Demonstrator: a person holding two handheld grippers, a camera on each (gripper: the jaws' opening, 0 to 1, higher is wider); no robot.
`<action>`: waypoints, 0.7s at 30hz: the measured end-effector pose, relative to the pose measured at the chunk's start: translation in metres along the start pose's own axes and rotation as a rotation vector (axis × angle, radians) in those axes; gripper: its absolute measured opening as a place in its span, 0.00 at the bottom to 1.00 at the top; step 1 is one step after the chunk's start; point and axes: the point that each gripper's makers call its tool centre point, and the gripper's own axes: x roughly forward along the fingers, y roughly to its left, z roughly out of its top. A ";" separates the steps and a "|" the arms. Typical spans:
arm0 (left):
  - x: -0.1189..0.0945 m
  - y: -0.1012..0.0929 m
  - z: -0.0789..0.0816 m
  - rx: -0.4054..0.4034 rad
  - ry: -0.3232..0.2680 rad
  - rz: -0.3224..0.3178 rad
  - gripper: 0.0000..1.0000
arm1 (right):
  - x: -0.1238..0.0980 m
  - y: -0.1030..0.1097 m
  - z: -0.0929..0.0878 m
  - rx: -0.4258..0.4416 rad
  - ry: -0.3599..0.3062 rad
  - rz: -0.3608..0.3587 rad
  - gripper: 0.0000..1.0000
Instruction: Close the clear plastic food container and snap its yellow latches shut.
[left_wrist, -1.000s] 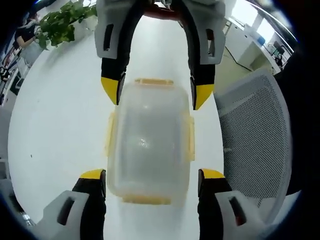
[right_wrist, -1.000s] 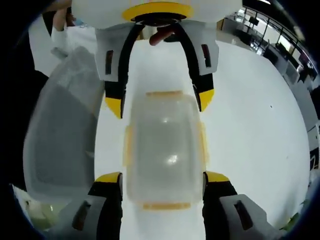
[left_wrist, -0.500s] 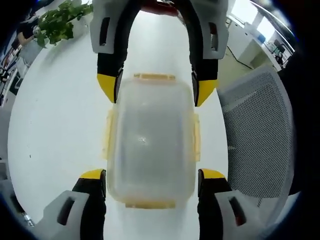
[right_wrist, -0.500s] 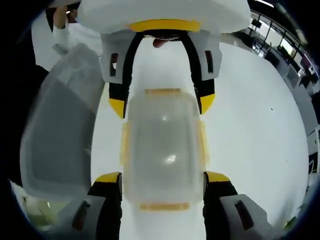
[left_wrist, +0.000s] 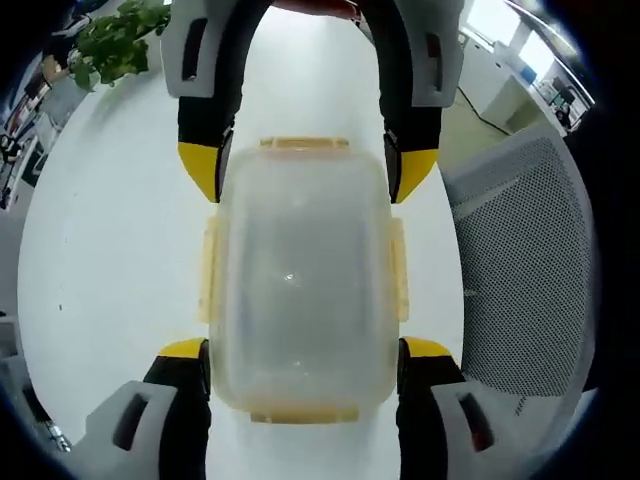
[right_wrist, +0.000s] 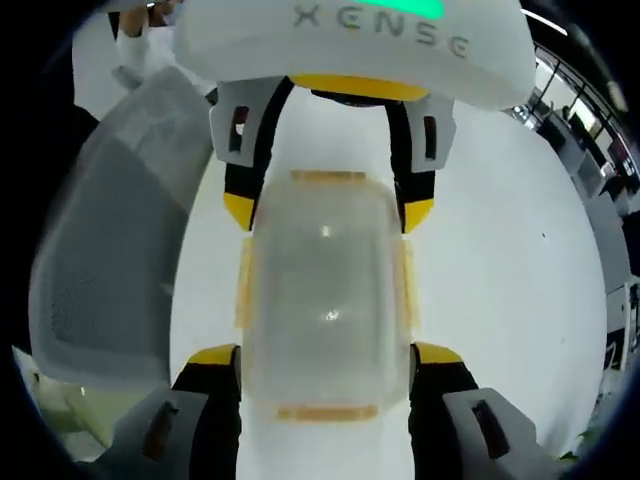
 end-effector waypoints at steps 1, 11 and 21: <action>0.000 0.000 0.000 0.000 0.001 0.001 0.77 | 0.000 0.000 0.000 -0.002 0.001 -0.001 0.70; 0.005 0.000 -0.002 0.005 0.007 0.022 0.80 | 0.007 0.000 -0.007 -0.019 0.034 -0.004 0.73; 0.012 0.001 -0.003 -0.001 0.011 0.035 0.83 | 0.011 -0.001 -0.007 -0.001 0.036 0.005 0.74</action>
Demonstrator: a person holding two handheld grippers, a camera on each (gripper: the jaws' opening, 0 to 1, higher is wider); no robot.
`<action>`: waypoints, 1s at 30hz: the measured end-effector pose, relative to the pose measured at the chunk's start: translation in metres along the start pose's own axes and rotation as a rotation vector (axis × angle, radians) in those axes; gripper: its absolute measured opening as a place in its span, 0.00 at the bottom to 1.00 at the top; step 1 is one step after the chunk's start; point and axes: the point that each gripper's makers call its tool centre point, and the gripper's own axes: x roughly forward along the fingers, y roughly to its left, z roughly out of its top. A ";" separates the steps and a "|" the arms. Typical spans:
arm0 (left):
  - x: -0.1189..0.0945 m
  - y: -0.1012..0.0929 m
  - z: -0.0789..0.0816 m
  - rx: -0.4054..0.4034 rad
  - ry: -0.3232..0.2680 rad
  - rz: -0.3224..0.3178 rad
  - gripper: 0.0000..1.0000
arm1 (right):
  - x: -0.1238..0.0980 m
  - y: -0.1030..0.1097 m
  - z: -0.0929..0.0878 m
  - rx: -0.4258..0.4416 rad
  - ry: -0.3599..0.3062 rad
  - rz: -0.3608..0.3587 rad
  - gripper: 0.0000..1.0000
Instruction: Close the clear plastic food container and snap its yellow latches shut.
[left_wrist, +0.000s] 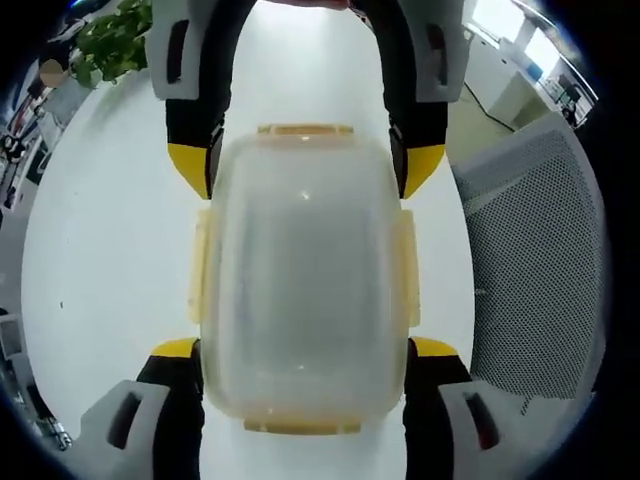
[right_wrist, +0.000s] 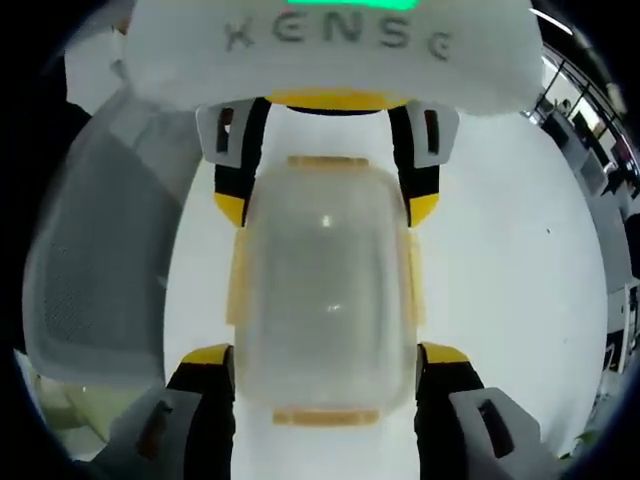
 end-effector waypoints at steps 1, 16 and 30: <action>0.001 0.000 0.000 -0.001 -0.002 0.001 0.84 | 0.000 0.000 0.000 0.001 0.000 -0.001 0.74; 0.008 0.000 0.002 -0.022 -0.044 0.001 0.88 | 0.006 0.000 0.000 0.019 -0.037 -0.012 0.76; 0.010 0.001 0.003 -0.037 -0.053 0.020 0.89 | 0.010 -0.001 0.002 0.019 -0.045 -0.010 0.77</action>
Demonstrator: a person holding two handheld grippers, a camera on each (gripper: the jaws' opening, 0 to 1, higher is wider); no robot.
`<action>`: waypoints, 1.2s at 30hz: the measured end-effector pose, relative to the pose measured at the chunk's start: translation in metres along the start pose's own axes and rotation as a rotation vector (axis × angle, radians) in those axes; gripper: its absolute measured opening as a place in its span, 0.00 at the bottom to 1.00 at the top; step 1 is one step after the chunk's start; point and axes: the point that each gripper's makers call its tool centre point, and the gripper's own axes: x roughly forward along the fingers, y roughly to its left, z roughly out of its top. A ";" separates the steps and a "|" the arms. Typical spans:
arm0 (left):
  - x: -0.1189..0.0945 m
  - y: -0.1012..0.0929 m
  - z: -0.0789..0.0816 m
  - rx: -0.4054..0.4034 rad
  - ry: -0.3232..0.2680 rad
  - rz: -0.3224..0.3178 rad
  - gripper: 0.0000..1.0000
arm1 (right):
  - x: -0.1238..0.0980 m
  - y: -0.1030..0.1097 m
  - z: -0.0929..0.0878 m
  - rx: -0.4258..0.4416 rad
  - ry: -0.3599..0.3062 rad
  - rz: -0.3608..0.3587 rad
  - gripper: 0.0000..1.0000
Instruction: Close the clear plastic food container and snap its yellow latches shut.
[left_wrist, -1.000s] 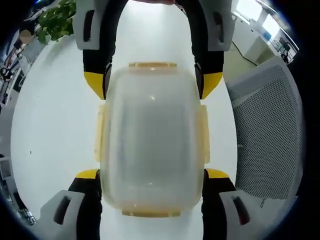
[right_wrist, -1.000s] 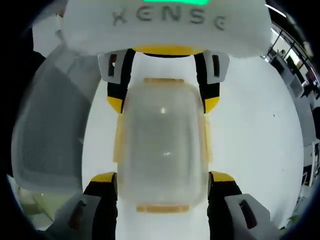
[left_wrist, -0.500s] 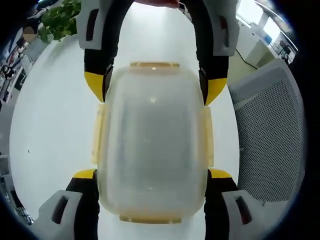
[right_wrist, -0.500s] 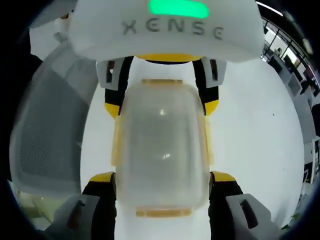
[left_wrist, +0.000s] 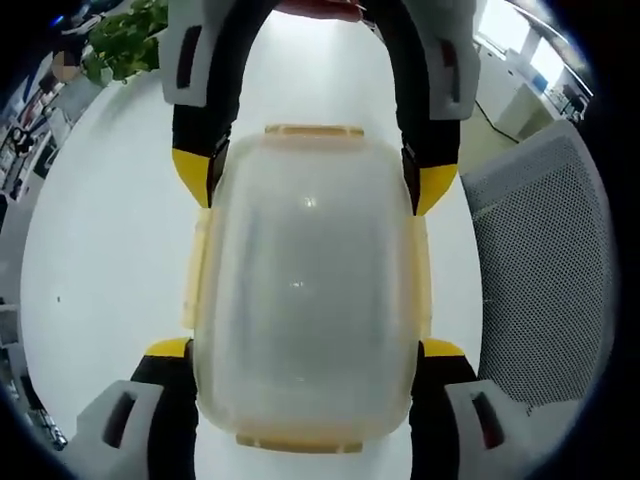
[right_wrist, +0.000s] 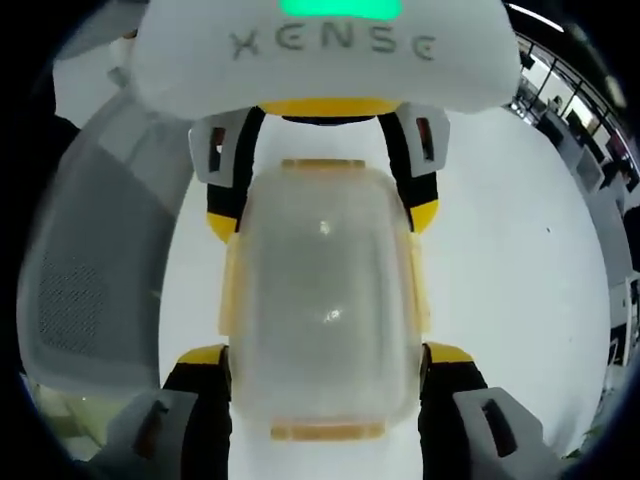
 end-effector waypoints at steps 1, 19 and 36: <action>0.000 0.000 0.000 0.000 0.001 0.003 0.89 | 0.000 0.000 0.000 0.000 0.003 -0.002 0.77; 0.003 0.002 -0.001 -0.003 0.047 0.003 0.90 | 0.003 -0.003 0.003 0.001 -0.052 -0.013 0.80; 0.004 0.003 -0.002 -0.012 0.064 0.018 0.91 | 0.005 -0.003 0.005 -0.003 -0.097 -0.011 0.82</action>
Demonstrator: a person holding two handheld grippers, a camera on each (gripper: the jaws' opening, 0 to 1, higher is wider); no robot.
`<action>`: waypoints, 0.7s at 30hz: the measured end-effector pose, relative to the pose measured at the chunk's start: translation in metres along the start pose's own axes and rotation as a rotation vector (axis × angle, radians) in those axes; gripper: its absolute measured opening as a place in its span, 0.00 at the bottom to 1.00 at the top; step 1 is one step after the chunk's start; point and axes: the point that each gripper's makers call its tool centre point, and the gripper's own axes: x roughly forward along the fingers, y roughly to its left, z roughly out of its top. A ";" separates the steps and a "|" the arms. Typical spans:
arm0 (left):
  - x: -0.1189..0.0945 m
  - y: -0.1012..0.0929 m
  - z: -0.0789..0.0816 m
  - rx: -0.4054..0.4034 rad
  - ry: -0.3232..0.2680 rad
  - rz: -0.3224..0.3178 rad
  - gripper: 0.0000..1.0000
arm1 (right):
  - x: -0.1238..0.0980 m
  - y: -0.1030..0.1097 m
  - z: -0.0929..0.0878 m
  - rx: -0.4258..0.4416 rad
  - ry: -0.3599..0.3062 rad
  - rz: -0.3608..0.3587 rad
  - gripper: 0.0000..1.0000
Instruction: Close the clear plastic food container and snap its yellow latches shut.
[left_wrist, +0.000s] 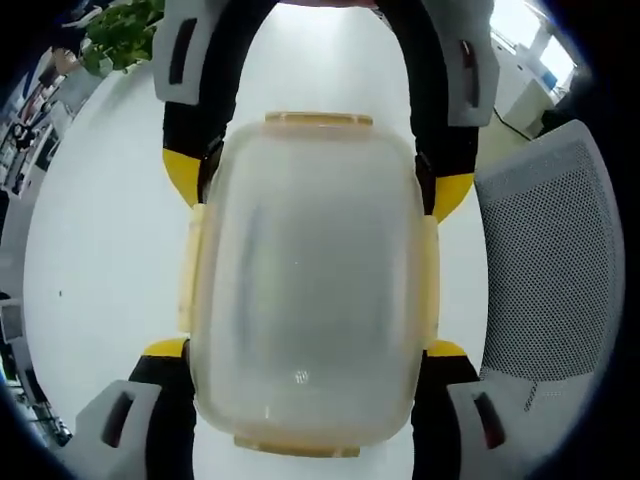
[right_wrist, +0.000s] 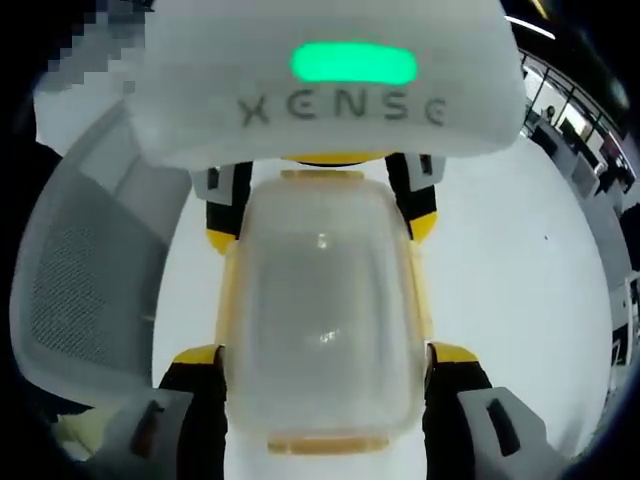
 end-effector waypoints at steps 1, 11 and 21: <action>0.000 0.000 0.000 0.000 -0.001 0.000 0.91 | 0.000 0.000 0.000 -0.001 -0.001 0.001 0.82; -0.001 -0.002 -0.001 -0.001 -0.008 0.002 0.91 | 0.001 0.002 0.002 -0.005 0.006 0.012 0.82; -0.005 -0.007 -0.017 -0.009 -0.007 0.004 0.91 | 0.007 0.008 0.015 -0.007 -0.016 0.011 0.82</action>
